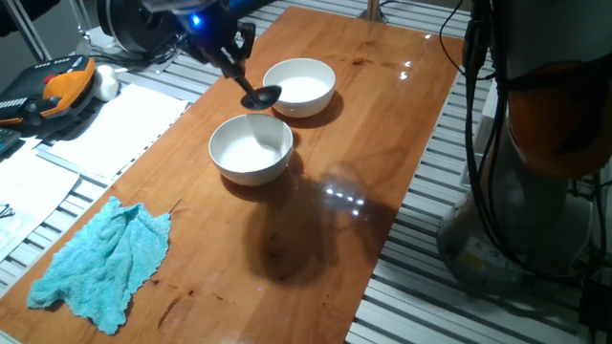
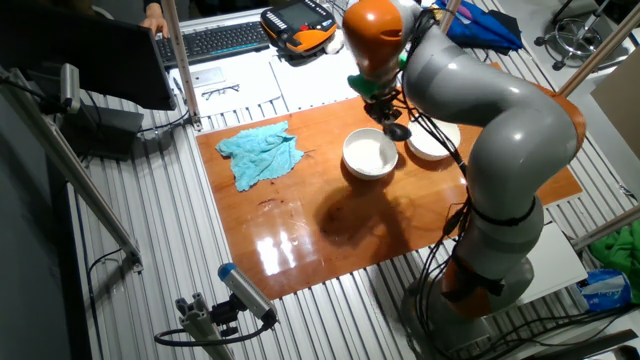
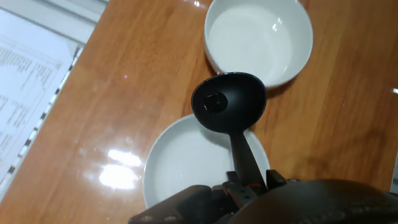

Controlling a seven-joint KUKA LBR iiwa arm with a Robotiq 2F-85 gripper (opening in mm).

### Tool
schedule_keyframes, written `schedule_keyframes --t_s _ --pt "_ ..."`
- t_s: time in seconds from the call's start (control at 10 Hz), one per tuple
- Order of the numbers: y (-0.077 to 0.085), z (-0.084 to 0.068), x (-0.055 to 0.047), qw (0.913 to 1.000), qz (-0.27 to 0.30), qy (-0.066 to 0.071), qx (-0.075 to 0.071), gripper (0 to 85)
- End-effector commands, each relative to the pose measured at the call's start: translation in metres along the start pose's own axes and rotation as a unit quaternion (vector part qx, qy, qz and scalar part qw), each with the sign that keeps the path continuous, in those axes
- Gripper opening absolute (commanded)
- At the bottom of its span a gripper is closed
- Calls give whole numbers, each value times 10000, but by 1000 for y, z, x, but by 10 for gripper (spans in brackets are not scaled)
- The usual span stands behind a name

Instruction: Scoop water with a large spoon from one bowl to another

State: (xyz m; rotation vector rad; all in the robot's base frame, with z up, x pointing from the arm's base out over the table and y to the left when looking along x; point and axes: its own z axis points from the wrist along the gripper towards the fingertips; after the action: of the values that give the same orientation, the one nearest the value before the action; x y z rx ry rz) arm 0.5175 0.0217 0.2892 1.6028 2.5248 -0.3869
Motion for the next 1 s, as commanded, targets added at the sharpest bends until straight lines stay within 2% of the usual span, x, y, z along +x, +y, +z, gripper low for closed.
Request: schedule_keyframes --t_s 0.0,0.2,0.4,0.9 --pt "-5 2 -11 10000 -66 10 -27 0" --pt "-15 7 -27 9998 -151 3 -109 0" --pt "-23 8 -38 9998 -160 41 -102 0" --pt "-31 36 -57 9995 -183 51 -236 0"
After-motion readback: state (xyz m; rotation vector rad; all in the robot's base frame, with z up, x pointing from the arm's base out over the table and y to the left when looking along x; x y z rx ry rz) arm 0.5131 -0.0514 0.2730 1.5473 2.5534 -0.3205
